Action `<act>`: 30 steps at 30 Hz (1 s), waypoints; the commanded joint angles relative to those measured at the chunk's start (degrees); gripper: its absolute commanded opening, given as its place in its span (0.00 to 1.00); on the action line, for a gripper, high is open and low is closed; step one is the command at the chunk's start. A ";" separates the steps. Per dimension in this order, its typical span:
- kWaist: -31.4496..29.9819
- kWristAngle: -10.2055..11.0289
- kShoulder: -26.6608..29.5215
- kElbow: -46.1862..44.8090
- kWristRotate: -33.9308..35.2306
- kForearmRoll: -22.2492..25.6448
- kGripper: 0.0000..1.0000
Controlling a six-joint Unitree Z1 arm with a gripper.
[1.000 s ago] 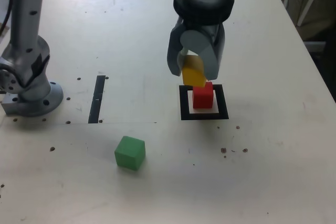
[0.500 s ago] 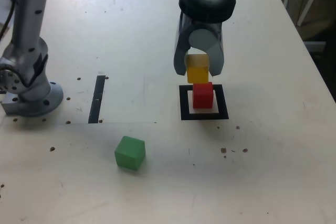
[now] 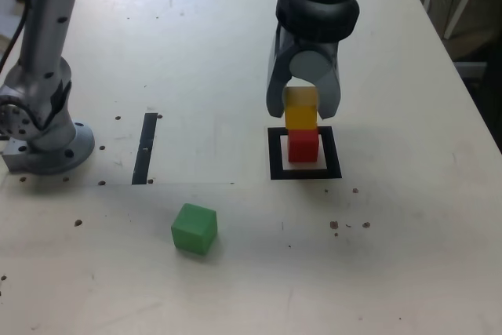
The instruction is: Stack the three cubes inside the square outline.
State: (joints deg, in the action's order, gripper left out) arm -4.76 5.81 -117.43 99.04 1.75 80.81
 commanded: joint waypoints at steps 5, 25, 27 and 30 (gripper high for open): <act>0.10 -0.31 -0.56 -0.03 -0.17 -0.22 0.29; 0.10 -1.08 -2.39 0.34 -0.89 -0.97 0.44; 0.11 -1.09 -2.42 0.22 -1.19 -0.93 0.63; 0.23 -1.13 -2.46 -0.07 -1.52 -0.86 0.90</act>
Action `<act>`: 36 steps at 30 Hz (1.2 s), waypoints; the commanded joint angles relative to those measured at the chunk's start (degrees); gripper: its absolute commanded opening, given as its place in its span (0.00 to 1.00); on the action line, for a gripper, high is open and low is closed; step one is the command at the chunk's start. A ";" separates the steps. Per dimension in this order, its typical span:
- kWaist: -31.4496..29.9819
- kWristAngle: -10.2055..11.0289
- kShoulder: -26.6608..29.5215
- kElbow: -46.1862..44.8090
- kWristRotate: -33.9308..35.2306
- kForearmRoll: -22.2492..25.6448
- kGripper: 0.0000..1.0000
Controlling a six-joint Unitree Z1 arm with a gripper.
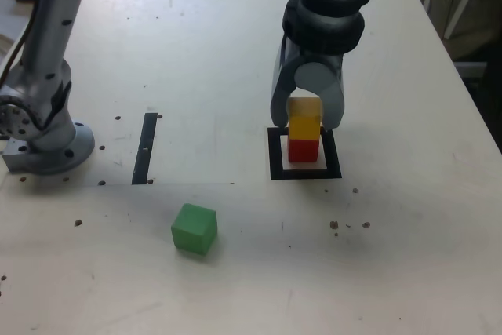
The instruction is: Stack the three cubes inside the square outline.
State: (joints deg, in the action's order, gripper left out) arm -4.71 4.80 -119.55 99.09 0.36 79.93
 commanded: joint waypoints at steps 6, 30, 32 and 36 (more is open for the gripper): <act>0.48 -0.01 -0.23 -0.41 -0.27 0.00 0.99; -5.79 5.01 14.55 -6.41 -4.41 0.35 0.99; -8.01 4.89 16.52 -9.34 -3.26 0.77 1.00; -12.54 4.36 19.20 -14.45 0.72 1.17 1.00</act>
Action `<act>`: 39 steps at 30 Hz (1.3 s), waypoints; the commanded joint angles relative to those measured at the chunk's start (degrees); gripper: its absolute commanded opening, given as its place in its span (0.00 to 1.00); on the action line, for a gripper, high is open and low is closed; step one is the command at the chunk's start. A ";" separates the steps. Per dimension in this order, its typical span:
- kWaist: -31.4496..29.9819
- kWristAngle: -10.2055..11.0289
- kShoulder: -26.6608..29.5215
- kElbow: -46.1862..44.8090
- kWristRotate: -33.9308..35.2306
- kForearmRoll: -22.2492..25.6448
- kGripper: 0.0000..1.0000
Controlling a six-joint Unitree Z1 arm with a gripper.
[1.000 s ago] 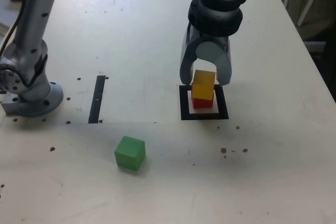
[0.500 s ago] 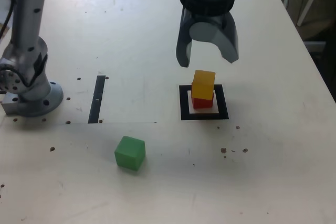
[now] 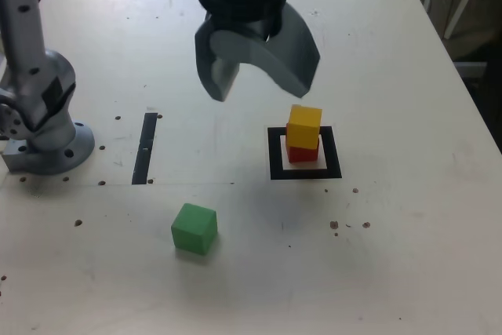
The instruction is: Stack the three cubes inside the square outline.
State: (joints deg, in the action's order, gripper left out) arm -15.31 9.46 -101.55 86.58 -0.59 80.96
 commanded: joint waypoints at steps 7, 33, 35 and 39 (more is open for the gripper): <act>-11.27 -2.89 2.29 -7.17 9.66 0.15 0.99; -24.84 -13.43 -8.34 -16.27 19.56 -16.95 0.95; -24.81 -13.80 -8.67 -17.19 18.90 -18.67 0.94; -24.57 -14.46 -9.44 -18.78 17.82 -21.37 0.91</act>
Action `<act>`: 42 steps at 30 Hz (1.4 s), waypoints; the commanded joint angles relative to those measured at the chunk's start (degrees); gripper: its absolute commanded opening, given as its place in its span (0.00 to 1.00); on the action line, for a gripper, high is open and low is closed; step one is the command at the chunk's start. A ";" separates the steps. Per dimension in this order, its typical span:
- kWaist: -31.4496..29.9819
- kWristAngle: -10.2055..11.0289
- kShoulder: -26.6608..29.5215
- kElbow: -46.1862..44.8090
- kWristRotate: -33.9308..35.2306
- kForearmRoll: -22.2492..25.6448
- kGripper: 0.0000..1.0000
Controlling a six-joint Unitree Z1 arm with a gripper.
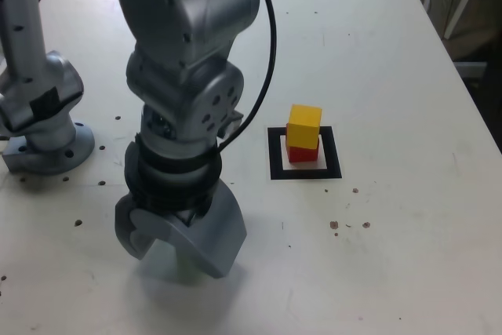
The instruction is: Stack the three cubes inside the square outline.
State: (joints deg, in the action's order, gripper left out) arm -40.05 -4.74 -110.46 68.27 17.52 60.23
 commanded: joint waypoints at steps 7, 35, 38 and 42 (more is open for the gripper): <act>1.32 -0.73 -1.15 -3.58 -1.01 -2.84 0.69; 1.79 4.81 -0.39 -2.10 -0.60 -2.01 0.22; 2.15 5.31 -0.08 -1.74 -0.57 -0.75 0.22; 3.37 6.40 0.87 -0.29 -0.78 2.73 0.22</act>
State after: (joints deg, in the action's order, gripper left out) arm -37.20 1.20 -110.56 67.27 16.82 61.68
